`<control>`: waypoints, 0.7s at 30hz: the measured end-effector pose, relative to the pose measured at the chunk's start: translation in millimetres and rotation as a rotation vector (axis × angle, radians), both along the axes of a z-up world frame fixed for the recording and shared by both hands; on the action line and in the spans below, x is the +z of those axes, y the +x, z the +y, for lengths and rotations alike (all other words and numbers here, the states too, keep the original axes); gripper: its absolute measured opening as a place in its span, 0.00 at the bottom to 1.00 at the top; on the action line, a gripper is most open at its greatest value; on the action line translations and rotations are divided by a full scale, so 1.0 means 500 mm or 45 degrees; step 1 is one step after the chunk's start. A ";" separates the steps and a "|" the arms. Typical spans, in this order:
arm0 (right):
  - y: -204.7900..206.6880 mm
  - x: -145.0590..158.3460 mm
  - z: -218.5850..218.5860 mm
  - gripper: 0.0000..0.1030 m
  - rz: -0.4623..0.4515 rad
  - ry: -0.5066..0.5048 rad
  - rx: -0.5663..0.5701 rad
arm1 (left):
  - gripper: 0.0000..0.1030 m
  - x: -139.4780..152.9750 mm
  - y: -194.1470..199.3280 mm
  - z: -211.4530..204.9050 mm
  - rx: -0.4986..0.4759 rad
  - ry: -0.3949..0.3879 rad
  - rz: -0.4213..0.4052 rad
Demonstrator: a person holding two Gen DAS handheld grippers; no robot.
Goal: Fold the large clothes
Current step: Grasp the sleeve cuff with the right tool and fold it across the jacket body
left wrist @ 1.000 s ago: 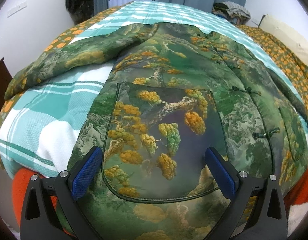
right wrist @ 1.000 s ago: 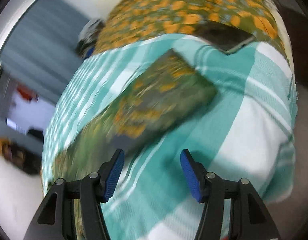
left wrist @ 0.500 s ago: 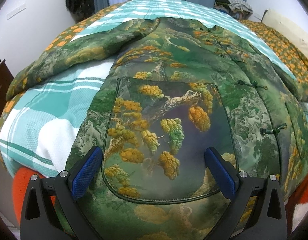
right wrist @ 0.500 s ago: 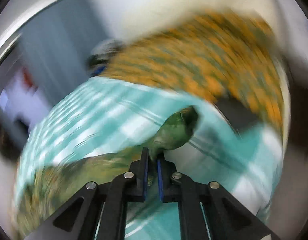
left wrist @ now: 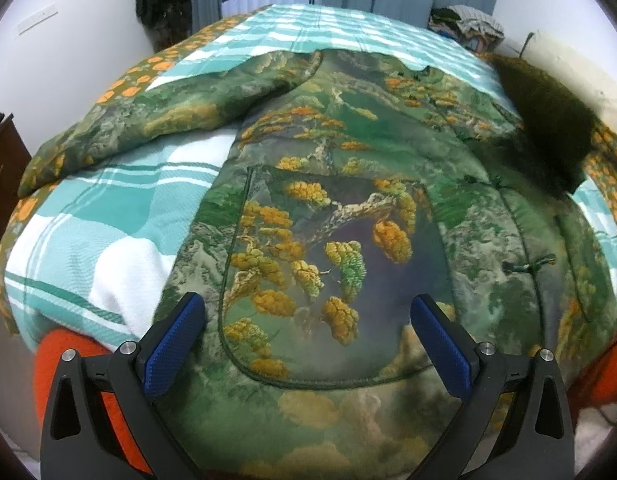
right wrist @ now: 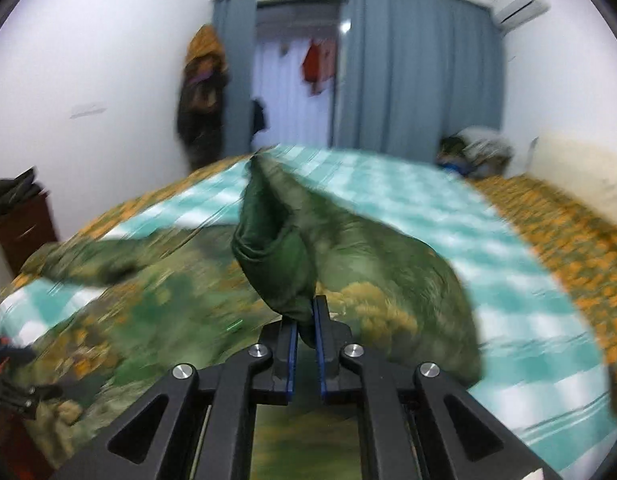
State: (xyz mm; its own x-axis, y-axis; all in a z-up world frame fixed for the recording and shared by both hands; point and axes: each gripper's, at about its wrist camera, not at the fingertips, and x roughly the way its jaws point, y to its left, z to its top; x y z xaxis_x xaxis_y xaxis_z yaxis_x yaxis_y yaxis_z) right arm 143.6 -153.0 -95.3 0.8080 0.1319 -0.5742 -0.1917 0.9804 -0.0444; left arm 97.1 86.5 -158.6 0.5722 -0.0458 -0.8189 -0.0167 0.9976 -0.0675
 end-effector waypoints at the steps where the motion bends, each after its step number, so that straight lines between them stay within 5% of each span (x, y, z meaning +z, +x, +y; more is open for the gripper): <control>1: -0.005 -0.030 0.026 0.22 0.063 -0.007 0.025 | 0.99 0.009 -0.006 0.001 -0.009 -0.007 -0.005; 2: -0.010 -0.064 0.049 0.41 0.152 0.001 0.068 | 0.99 0.019 -0.011 0.000 -0.023 -0.013 -0.013; 3: -0.024 -0.080 0.058 0.47 0.195 0.030 0.105 | 0.99 0.031 -0.015 -0.003 -0.040 -0.017 -0.024; 7: -0.089 -0.089 0.052 0.47 0.252 0.047 0.194 | 0.99 0.088 0.002 -0.038 -0.177 -0.076 -0.061; 11: -0.143 -0.055 -0.019 0.61 0.201 0.099 0.114 | 0.99 0.116 0.081 -0.102 -0.344 -0.310 -0.005; 15: -0.179 -0.054 -0.085 0.61 0.192 0.149 -0.012 | 0.97 0.086 0.192 -0.202 -0.450 -0.498 0.118; 20: -0.181 -0.064 -0.118 0.61 0.215 0.217 -0.100 | 0.62 -0.010 0.309 -0.314 -0.420 -0.390 0.269; 21: -0.182 -0.062 -0.121 0.61 0.203 0.212 -0.099 | 0.45 -0.030 0.327 -0.329 -0.394 -0.364 0.297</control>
